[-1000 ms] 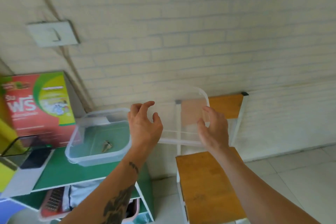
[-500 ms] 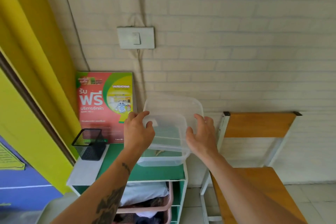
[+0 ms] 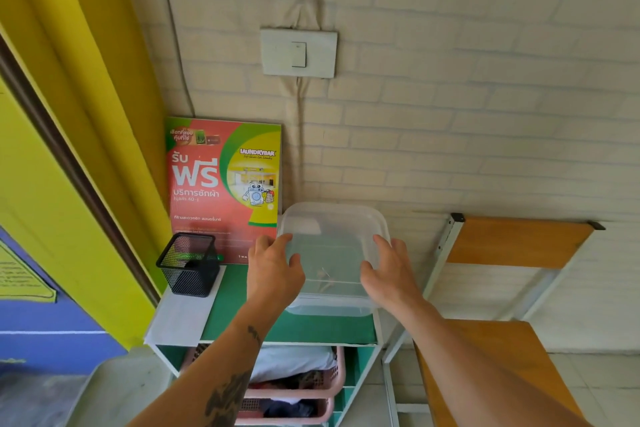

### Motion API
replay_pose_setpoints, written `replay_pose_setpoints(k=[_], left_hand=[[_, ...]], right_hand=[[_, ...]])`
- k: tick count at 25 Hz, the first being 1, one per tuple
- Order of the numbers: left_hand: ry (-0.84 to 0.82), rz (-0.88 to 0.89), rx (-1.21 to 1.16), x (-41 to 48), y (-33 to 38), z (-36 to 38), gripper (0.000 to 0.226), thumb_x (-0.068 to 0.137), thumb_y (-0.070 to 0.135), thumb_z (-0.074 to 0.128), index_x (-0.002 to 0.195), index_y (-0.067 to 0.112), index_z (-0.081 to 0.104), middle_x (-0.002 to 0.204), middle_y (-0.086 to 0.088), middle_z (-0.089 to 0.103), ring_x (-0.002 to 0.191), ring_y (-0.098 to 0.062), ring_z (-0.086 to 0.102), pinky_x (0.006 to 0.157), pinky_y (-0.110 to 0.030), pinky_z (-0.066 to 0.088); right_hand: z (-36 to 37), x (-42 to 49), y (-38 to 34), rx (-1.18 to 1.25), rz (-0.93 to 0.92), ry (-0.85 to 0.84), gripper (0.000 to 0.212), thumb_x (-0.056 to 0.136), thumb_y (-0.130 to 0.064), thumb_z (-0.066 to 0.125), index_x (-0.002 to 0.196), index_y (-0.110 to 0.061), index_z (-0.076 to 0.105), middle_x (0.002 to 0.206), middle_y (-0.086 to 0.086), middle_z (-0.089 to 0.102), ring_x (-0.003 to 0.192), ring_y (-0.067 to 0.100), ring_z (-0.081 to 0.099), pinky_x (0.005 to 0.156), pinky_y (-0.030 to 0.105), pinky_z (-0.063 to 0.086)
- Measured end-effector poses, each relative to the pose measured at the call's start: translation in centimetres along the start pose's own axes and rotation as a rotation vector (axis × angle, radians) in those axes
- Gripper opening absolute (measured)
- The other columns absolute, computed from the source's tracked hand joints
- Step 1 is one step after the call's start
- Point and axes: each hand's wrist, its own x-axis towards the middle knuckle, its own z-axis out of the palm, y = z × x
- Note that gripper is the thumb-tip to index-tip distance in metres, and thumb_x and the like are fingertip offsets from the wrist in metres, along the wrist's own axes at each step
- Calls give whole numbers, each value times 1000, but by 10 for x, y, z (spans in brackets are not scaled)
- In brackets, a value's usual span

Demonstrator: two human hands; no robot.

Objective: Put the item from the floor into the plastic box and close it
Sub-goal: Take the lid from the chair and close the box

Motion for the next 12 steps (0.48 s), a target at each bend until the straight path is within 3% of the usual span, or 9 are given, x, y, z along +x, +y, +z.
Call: replay_pose_setpoints(k=[4,12], left_hand=[[23,-19,-2,3,-7,2,47,92,24,56,138,23,50,123,-4,51,117,-26,43,102,-42,43],[13,-34,22,9,-9,7,45,88,25,58,133,25,51,125,-3,50,116,-27,46,96,-42,47]], right_hand=[[8,5,-4,-24,26,-26,63,95,-25,49,152,-24,22,154,6,19,132,27,41,97,33,45],[11,13,-6,-114,35,-57,65,94,-26,46,153,-24,19,154,9,17,130,31,43,92,34,45]])
